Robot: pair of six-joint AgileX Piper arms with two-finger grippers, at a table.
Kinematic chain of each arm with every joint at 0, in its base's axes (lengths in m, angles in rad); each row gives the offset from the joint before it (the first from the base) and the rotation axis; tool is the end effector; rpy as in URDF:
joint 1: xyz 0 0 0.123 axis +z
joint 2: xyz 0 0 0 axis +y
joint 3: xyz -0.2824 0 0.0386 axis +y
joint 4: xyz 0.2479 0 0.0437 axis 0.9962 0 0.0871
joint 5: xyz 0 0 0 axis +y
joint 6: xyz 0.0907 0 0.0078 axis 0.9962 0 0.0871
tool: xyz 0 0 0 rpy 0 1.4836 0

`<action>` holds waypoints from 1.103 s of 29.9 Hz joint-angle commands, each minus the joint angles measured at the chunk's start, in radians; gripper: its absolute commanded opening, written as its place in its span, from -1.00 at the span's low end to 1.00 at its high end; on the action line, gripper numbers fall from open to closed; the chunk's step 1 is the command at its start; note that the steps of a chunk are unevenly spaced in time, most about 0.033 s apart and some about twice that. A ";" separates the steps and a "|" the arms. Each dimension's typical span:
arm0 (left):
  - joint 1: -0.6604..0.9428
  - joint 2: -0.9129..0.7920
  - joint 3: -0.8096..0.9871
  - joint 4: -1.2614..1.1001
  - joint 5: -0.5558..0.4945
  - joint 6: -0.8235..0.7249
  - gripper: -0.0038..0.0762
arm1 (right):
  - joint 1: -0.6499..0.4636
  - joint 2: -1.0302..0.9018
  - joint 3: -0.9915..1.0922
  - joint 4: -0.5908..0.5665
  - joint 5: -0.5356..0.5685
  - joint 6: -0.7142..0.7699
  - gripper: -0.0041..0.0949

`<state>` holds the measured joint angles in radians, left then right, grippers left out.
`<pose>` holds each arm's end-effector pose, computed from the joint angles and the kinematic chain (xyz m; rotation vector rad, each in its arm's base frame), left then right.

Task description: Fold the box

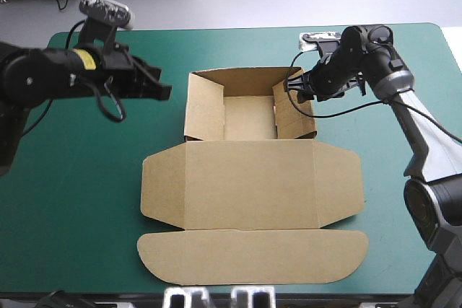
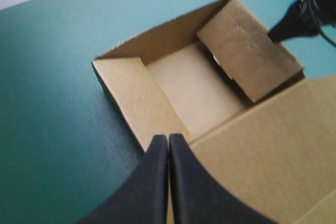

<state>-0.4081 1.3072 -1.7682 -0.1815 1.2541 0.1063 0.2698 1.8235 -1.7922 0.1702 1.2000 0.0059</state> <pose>0.2092 -0.1075 0.4972 0.6077 2.2064 -0.3840 0.3765 0.1190 0.3410 -0.3217 2.7071 0.3139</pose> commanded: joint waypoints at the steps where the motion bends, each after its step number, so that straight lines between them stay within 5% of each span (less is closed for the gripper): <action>1: -0.003 -0.156 0.165 -0.011 0.010 0.015 -0.93 | -0.006 -0.007 -0.019 0.030 -0.050 -0.023 -0.03; 9: -0.003 -0.519 0.603 0.034 -0.158 0.011 -0.93 | -0.006 0.080 -0.019 0.027 -0.054 -0.023 -0.06; 11: -0.003 -0.602 0.688 0.035 -0.162 0.003 -0.93 | -0.006 0.088 -0.019 0.027 -0.054 -0.022 -0.30; 14: -0.003 -0.707 0.813 0.069 -0.166 -0.063 -0.93 | -0.006 0.090 -0.019 0.027 -0.035 -0.006 -0.92; 24: -0.003 -1.037 1.170 0.249 -0.163 -0.319 -0.93 | -0.086 0.033 -0.054 -0.038 0.045 0.003 -0.96; 33: -0.003 -1.120 1.188 0.268 -0.125 -0.327 -0.93 | -0.432 -0.040 -0.054 -0.077 0.049 -0.061 -0.96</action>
<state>-0.4081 0.1745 -0.5598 0.0772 1.1665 -0.2120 -0.0539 1.8500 -1.8150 0.0958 1.2371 -0.0284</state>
